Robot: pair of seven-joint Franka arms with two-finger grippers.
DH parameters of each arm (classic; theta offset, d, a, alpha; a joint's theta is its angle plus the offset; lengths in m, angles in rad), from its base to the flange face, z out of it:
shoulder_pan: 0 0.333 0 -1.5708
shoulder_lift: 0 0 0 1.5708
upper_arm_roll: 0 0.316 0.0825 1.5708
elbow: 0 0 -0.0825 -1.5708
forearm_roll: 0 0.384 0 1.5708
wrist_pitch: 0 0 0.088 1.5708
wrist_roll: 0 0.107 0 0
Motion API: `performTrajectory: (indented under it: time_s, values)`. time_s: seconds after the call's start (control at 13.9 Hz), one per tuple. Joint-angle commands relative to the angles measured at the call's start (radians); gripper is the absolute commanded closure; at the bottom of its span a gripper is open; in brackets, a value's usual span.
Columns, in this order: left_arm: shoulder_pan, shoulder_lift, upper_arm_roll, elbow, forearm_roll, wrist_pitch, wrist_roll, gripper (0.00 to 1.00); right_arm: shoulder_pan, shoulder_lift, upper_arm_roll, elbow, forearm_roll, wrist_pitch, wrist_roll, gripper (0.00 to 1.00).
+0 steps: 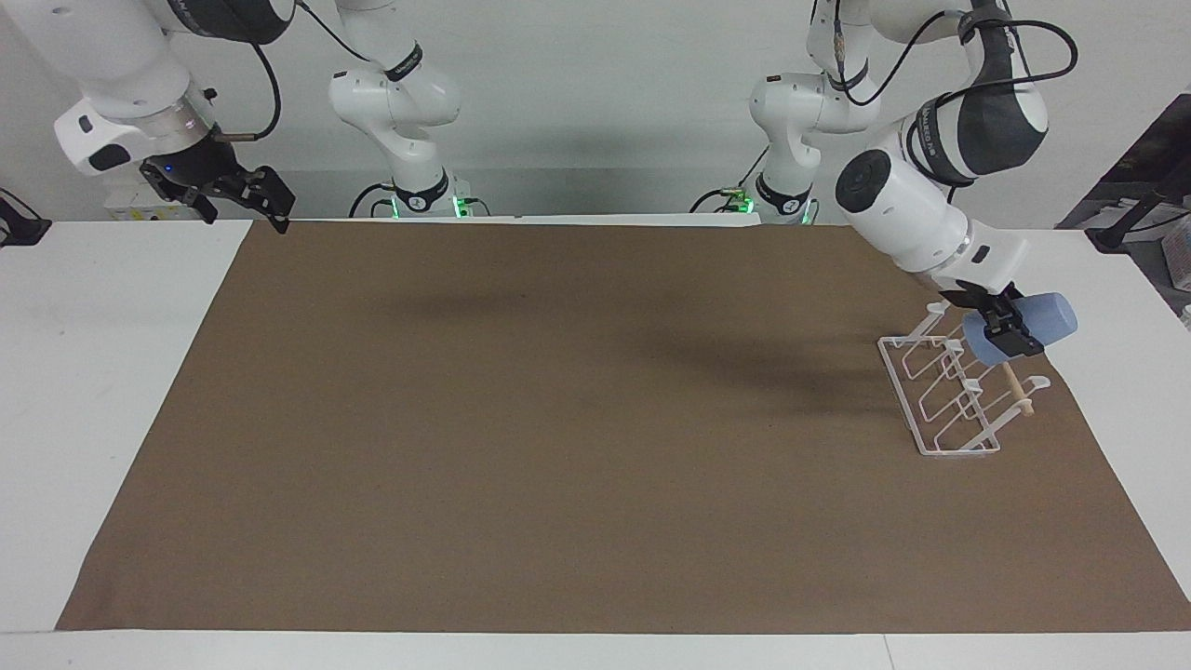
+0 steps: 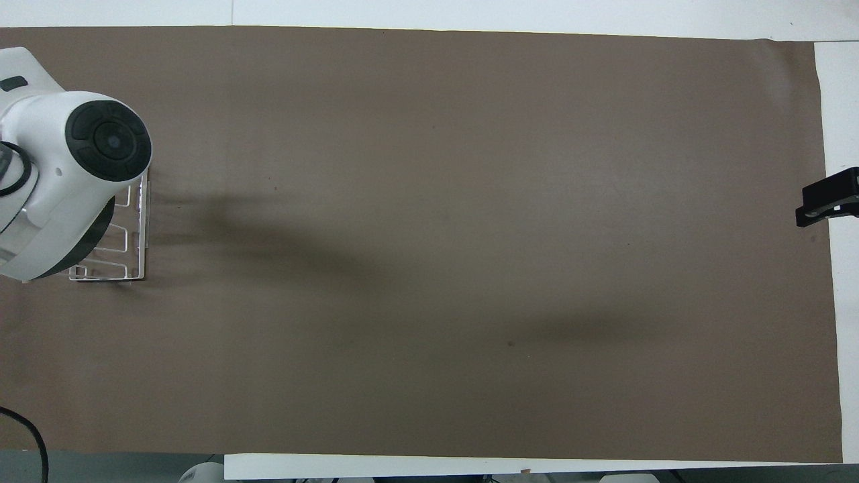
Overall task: Hang cup on cup holder
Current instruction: 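Carry the cup with the left gripper onto the holder's peg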
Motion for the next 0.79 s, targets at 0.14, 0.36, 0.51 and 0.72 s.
performTrajectory:
  time_s: [0.14, 0.36, 0.51, 0.72]
  values:
    - [0.009, 0.056, -0.006, -0.006, 0.047, 0.005, -0.010, 0.61, 0.001, -0.013, 0.003, 0.021, 0.001, -0.027, -0.021, 0.00]
    - [0.015, 0.079, -0.006, -0.006, 0.071, 0.009, -0.036, 0.61, 0.001, -0.017, 0.003, 0.010, 0.001, -0.024, -0.023, 0.00]
    - [0.024, 0.087, -0.006, -0.023, 0.071, 0.017, -0.057, 0.61, 0.001, -0.017, 0.005, 0.007, 0.001, -0.021, -0.023, 0.00]
    - [0.016, 0.110, -0.006, -0.026, 0.071, 0.020, -0.111, 0.61, -0.001, -0.019, 0.005, 0.007, 0.001, -0.020, -0.023, 0.00]
